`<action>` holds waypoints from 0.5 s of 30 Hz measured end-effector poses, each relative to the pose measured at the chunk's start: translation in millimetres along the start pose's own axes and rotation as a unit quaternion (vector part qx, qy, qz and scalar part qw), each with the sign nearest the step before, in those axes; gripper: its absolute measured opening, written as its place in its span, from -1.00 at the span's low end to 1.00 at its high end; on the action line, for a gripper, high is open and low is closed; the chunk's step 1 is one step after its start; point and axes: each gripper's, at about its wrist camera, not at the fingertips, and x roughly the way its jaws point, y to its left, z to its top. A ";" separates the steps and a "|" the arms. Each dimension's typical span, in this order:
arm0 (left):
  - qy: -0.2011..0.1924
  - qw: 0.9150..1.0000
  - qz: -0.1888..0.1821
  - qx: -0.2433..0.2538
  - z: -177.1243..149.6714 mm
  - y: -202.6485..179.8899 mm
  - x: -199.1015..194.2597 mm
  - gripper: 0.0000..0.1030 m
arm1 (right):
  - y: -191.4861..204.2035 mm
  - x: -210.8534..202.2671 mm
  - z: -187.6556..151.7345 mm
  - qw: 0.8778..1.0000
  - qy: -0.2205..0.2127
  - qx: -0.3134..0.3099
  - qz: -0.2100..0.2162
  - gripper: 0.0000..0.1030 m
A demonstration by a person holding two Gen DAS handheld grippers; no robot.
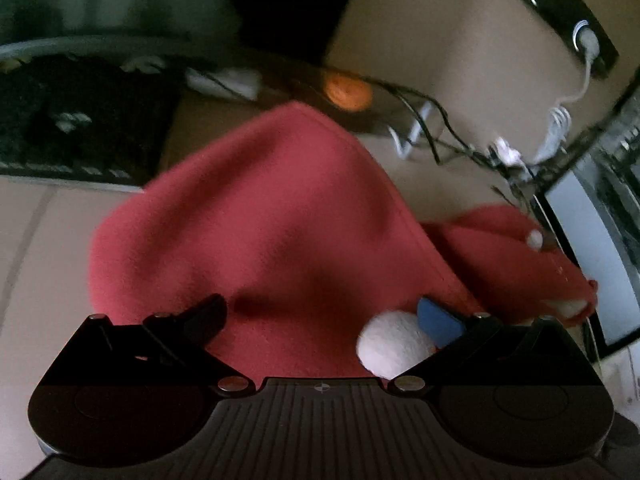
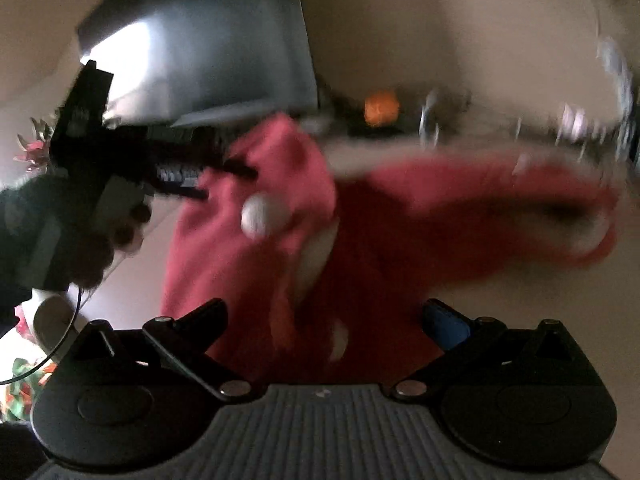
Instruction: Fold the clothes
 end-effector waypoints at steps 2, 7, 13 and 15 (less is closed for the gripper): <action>-0.006 1.000 -0.011 0.001 -2.6 -3.5 -11.3 1.00 | -17.6 -13.8 12.9 0.999 -0.024 -0.006 -0.048 1.00; 0.016 0.997 -0.070 0.040 -30.7 -42.2 -17.9 1.00 | -62.7 13.9 33.0 0.978 0.009 -0.046 -0.204 1.00; 0.046 0.990 -0.071 0.115 -68.5 -80.6 -1.4 1.00 | -116.5 86.2 58.0 0.953 0.082 -0.047 -0.288 1.00; 0.046 0.989 -0.062 0.123 -73.1 -83.2 1.9 1.00 | -122.7 84.1 86.8 0.947 0.031 -0.032 -0.320 0.88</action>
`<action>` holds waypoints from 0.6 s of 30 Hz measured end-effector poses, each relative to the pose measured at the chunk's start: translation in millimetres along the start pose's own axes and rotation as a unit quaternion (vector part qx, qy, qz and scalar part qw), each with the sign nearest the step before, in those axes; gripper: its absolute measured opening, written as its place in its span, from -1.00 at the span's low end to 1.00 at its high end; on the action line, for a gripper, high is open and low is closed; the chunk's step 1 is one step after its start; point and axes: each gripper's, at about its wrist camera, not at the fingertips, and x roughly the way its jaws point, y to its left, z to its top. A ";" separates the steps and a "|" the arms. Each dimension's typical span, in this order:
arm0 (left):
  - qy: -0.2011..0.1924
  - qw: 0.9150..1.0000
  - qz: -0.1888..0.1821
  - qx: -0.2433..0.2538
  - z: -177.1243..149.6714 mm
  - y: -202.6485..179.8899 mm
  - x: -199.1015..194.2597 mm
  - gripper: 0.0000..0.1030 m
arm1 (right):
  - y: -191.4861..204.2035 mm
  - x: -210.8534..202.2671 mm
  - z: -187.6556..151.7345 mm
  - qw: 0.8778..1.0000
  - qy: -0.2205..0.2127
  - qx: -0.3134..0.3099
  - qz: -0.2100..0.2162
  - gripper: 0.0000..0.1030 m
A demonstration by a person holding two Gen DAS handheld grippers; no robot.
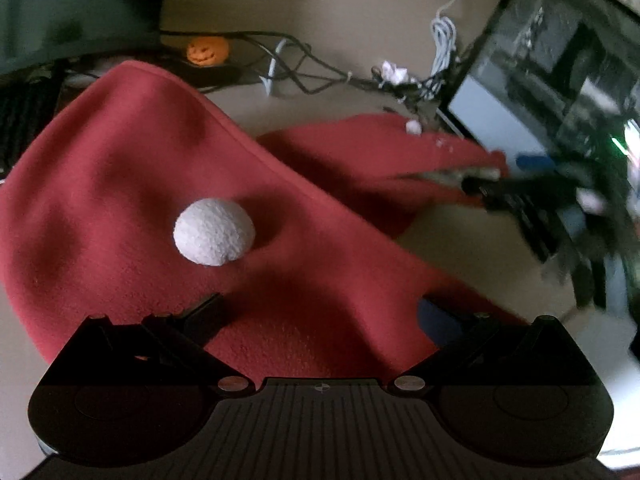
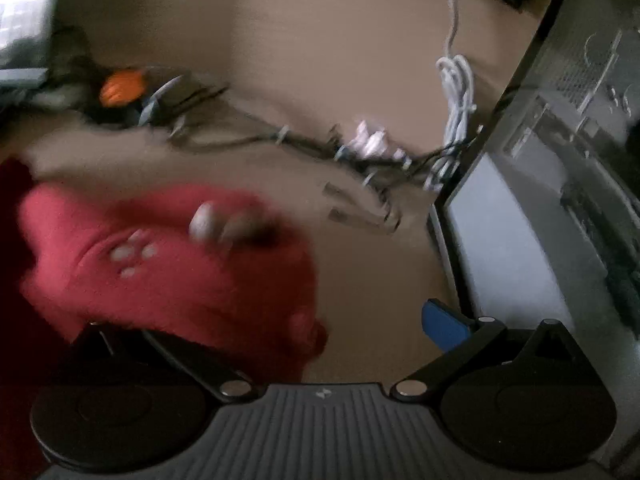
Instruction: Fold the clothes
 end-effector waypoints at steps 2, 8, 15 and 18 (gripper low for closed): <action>0.002 1.000 0.003 -0.005 -1.7 0.2 3.6 1.00 | -20.4 -35.4 35.2 0.992 -0.097 0.075 0.007 0.99; 0.008 0.999 0.010 0.035 -6.7 -5.1 8.2 1.00 | 0.8 -25.8 72.5 0.997 -0.078 0.022 -0.007 1.00; 0.018 0.997 0.027 0.072 -14.8 -5.3 4.6 1.00 | -4.6 -14.5 63.3 0.998 -0.058 0.029 -0.008 1.00; 0.031 0.994 0.038 0.097 -17.7 -2.3 2.2 1.00 | -18.3 -15.3 51.9 0.998 -0.049 0.036 -0.004 1.00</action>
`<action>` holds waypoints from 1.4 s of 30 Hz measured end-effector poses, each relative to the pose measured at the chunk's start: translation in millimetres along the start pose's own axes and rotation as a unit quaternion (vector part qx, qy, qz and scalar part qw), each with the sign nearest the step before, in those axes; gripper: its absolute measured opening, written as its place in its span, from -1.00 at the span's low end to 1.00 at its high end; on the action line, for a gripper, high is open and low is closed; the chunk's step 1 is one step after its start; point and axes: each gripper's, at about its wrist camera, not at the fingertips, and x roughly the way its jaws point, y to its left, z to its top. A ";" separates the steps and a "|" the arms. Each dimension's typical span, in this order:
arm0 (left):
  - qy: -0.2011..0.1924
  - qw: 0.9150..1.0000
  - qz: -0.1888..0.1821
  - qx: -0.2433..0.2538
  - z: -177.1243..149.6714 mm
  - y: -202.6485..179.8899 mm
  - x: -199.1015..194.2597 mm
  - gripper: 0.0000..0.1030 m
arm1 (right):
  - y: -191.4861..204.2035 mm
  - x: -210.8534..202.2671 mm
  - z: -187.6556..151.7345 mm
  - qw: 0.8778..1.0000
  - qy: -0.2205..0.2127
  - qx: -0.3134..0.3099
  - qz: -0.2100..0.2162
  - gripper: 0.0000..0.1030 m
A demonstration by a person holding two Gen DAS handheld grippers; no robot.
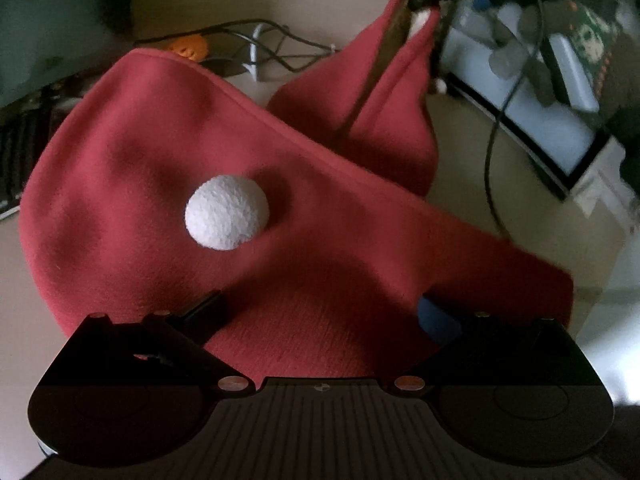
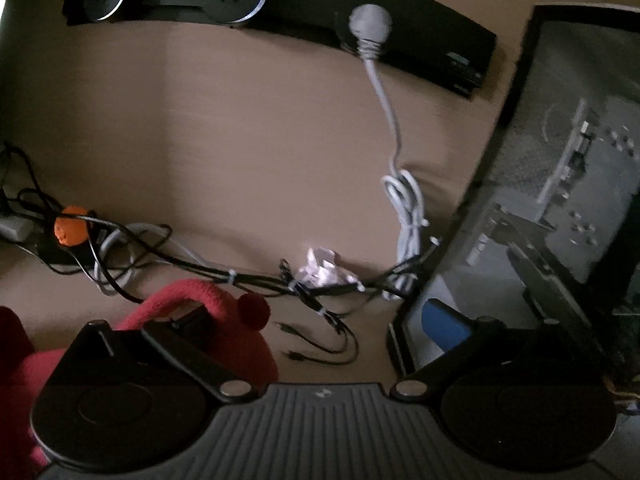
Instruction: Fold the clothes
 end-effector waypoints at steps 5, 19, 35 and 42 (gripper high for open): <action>0.034 0.999 0.035 -0.005 -8.9 38.4 -10.4 1.00 | -17.7 -12.0 -31.3 0.999 0.027 0.016 0.009 1.00; -0.032 0.991 -0.082 -0.103 8.2 32.4 -36.7 1.00 | -21.6 -96.6 -59.8 0.991 -0.002 0.021 0.129 1.00; -0.009 0.996 -0.085 -0.024 4.5 -19.9 -16.3 1.00 | 133.1 -78.0 -92.3 0.922 0.071 -0.142 0.352 1.00; -0.010 0.999 -0.025 0.028 14.3 -1.7 -43.3 1.00 | 108.5 -65.3 -105.8 0.929 0.103 -0.098 0.341 1.00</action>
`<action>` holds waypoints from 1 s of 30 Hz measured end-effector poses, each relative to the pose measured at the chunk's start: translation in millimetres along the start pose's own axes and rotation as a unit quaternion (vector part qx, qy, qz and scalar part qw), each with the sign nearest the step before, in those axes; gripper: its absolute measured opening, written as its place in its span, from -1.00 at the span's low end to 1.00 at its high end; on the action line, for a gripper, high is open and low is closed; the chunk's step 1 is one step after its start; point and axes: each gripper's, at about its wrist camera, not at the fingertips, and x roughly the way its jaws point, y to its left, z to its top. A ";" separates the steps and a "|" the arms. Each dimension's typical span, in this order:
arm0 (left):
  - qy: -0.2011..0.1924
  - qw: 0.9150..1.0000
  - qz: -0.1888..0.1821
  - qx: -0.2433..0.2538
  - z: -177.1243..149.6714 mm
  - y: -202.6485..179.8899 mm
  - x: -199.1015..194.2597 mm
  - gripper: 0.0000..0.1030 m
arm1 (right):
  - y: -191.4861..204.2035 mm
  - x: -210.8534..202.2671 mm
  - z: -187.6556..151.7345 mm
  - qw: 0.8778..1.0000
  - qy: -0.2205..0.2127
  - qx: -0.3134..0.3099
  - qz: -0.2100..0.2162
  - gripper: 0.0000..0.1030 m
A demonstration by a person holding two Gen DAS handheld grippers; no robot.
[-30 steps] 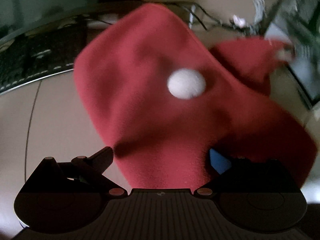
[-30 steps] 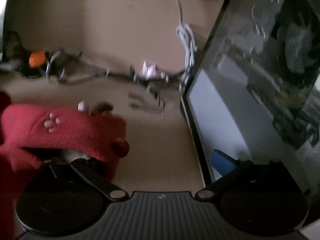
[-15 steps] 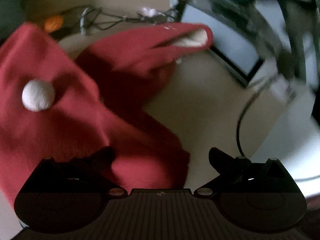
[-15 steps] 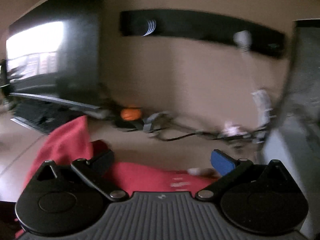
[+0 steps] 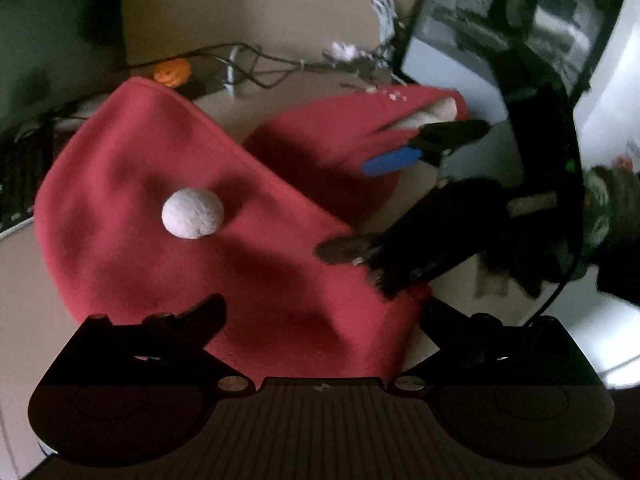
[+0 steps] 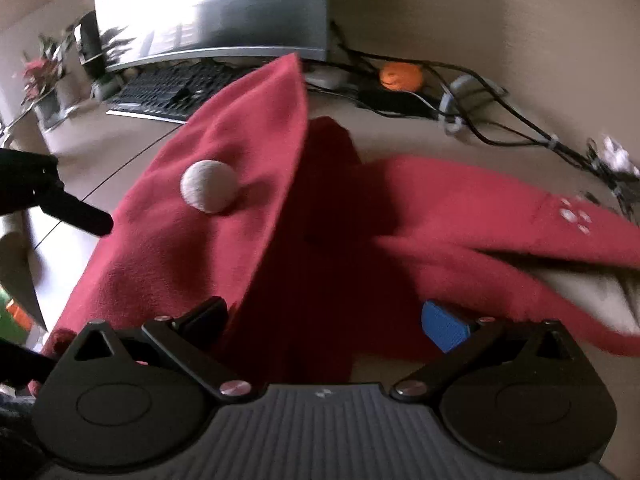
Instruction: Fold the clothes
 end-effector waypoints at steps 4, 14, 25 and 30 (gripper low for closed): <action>0.002 0.998 0.006 0.057 14.4 -6.7 0.9 1.00 | -4.5 2.5 -1.9 1.000 -0.001 0.011 -0.007 1.00; -0.037 0.995 0.025 0.092 52.0 21.2 -9.1 1.00 | -2.2 7.4 -15.8 0.998 0.001 0.061 -0.027 1.00; -0.058 0.978 0.196 -0.031 117.7 134.1 100.4 1.00 | 15.3 -13.9 -46.4 0.993 0.008 0.070 -0.097 1.00; -0.041 0.979 0.198 -0.037 111.1 140.1 146.3 1.00 | 27.1 -6.8 -53.6 0.990 0.001 0.069 -0.119 1.00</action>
